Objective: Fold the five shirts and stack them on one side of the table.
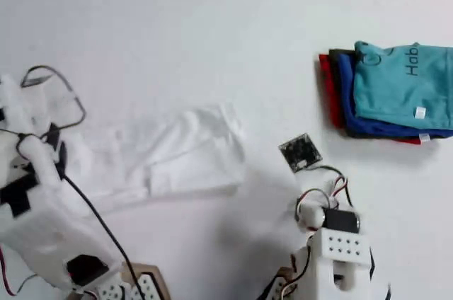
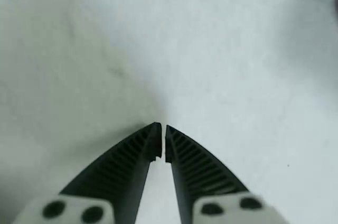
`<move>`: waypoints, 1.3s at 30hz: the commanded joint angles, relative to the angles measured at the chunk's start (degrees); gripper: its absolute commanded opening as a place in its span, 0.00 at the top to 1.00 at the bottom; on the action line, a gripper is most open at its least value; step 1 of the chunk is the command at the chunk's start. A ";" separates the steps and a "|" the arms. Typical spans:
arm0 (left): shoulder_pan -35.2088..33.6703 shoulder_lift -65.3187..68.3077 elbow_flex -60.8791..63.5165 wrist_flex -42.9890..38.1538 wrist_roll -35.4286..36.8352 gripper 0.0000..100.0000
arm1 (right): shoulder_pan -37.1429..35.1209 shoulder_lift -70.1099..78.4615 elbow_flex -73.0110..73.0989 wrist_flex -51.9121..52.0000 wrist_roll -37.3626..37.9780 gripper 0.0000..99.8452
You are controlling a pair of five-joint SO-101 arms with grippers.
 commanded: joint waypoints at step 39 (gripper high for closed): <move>60.13 -21.80 8.40 -19.96 12.40 0.97 | 0.84 -24.22 6.33 9.45 0.09 0.98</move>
